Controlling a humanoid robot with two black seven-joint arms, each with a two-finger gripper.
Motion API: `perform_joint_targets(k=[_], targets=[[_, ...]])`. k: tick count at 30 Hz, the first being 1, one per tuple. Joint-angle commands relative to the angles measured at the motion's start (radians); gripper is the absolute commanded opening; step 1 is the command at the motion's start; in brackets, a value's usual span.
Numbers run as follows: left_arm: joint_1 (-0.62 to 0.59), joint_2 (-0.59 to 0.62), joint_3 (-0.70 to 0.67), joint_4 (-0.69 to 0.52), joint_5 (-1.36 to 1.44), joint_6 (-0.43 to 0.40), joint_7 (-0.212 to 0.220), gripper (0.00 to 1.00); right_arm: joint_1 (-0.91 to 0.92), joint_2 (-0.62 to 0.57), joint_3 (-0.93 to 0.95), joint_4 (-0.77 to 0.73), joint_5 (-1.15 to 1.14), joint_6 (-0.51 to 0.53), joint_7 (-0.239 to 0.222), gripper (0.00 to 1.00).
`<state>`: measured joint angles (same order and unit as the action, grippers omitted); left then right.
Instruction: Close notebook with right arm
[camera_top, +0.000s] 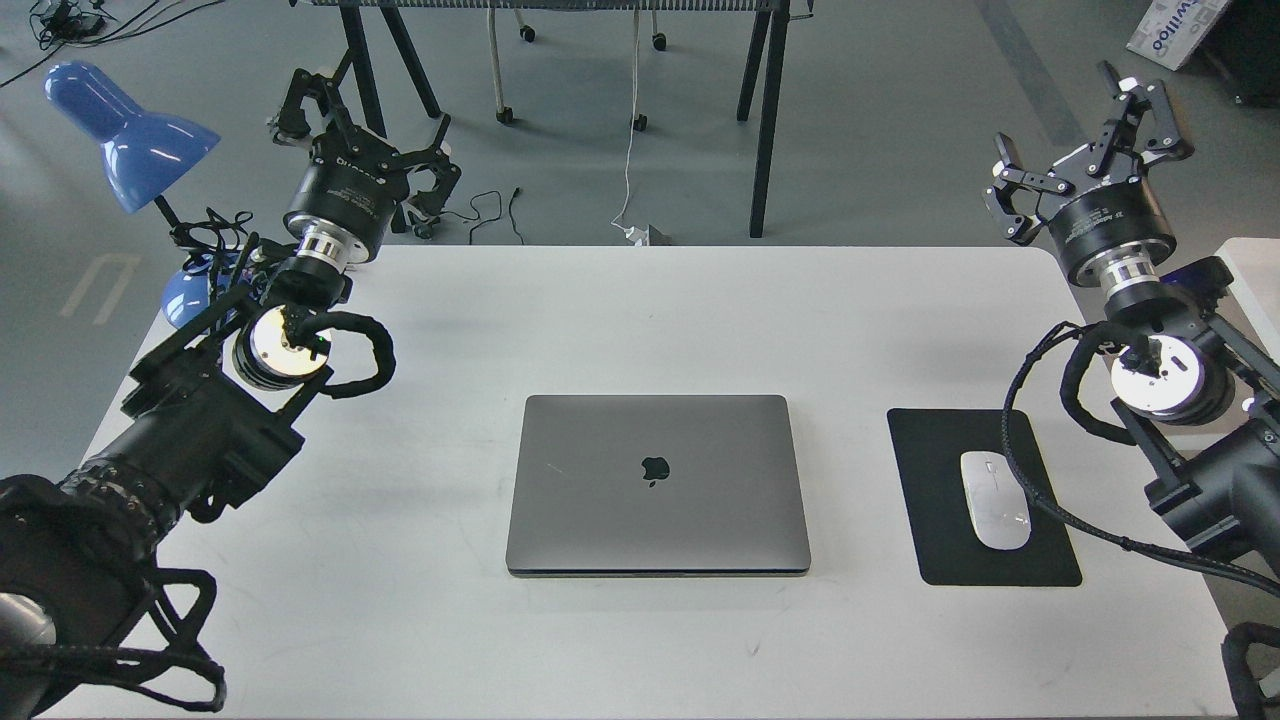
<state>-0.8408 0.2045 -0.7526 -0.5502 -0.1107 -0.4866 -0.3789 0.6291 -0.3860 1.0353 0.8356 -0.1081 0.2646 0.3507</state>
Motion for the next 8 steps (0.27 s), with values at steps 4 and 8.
perform_joint_targets(k=[4,8], targets=[[0.0,0.0,0.003,-0.001,0.0,-0.001,0.0,1.0,-0.002,-0.002,0.032,-0.027,0.008,-0.004,-0.006,1.0],[0.0,0.0,0.003,-0.001,0.0,0.0,0.0,1.0,-0.002,0.003,0.034,-0.026,0.008,-0.004,-0.002,1.0]])
